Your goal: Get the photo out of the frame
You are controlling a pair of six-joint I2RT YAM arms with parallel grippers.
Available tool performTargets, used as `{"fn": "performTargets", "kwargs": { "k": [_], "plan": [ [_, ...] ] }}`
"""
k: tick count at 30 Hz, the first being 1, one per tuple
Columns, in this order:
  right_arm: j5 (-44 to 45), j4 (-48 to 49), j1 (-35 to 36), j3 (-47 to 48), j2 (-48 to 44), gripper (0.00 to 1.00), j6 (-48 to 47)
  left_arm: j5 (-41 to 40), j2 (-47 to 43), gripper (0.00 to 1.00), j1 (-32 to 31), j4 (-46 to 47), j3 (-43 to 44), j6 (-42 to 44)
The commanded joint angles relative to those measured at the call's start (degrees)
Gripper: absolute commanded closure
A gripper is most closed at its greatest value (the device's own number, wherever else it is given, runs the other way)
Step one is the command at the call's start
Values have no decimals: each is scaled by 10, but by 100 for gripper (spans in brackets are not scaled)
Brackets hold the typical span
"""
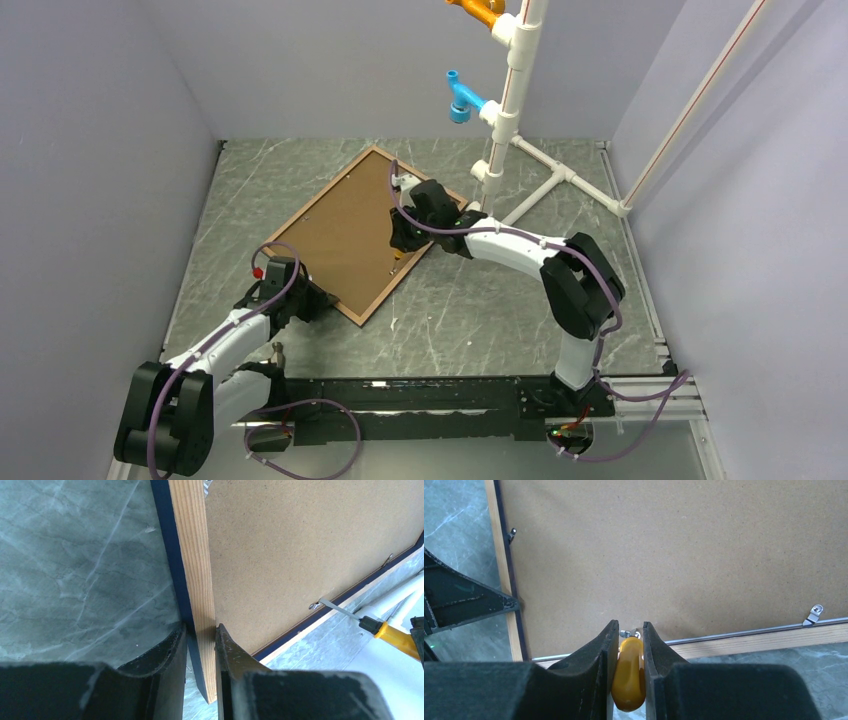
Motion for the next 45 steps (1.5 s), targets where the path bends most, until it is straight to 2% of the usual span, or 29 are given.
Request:
{"fn": "performTargets", "kwargs": {
  "k": [1, 6, 9, 18, 24, 27, 30, 34, 40, 45],
  "plan": [
    [5, 19, 2, 35, 3, 100, 4, -4, 10, 100, -1, -37, 0, 24],
    [20, 19, -2, 45, -6, 100, 12, -7, 4, 91, -1, -45, 5, 29],
    [22, 13, -6, 48, -12, 100, 14, -7, -5, 74, -1, -49, 4, 31],
    [5, 10, -8, -3, -47, 100, 14, 1, -43, 35, -1, -60, 2, 40],
    [2, 17, 3, -17, -42, 100, 36, 29, -39, 17, -1, -34, -4, 48],
    [27, 16, 3, -10, -39, 100, 47, 52, -29, 8, -1, -26, -2, 72],
    [70, -3, 3, 2, -39, 100, 66, 71, -12, 3, -1, -36, 8, 116],
    [70, 35, 3, -60, -85, 100, 98, 89, 22, 1, -1, -48, 30, 147],
    [77, 4, 2, -66, -104, 100, 59, 69, 8, 1, -2, -22, 2, 85],
    [49, 16, 3, -54, -84, 100, 59, 41, 22, 9, -2, -27, 6, 82]
  ]
}}
